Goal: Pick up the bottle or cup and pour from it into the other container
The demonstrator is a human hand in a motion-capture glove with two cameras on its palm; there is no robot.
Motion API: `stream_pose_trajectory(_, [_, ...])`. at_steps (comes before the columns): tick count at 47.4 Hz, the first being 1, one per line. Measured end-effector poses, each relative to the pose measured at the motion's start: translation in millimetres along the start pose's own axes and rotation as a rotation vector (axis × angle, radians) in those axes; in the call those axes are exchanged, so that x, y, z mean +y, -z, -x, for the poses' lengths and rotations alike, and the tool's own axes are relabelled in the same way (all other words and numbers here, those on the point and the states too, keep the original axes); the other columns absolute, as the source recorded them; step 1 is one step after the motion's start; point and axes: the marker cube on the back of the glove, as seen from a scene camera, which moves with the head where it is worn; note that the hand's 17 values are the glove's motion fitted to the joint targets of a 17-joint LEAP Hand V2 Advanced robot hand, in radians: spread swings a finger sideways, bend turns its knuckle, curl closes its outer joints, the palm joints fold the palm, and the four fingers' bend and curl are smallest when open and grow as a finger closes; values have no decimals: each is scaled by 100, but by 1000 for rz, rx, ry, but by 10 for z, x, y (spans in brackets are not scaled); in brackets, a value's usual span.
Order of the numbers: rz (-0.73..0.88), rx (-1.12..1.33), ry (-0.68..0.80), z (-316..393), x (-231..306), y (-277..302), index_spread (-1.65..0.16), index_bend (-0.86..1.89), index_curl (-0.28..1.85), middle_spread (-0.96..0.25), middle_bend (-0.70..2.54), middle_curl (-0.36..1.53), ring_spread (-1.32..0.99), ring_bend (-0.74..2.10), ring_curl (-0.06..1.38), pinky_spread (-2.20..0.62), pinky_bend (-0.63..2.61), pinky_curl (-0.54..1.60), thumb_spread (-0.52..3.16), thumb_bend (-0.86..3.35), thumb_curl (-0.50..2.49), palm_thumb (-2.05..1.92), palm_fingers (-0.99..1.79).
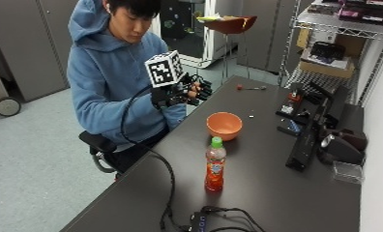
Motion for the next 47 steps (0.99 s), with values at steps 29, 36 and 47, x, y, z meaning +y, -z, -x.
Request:
stream_pose_trajectory(29, [-178,-245,-82,-1090,321,-321,-26,11,15,13,21,32,13,51,31,27,53,35,96,-3,43,65,18])
stream_pose_trajectory(36, [-154,-328,-65,-1225,266,-491,-24,11,15,12,24,33,13,54,31,27,51,35,95,-2,44,67,24])
stream_pose_trajectory(47, [-129,-483,-92,-1483,114,-801,-23,10,16,12,25,34,11,54,32,26,51,35,94,-3,44,69,26])
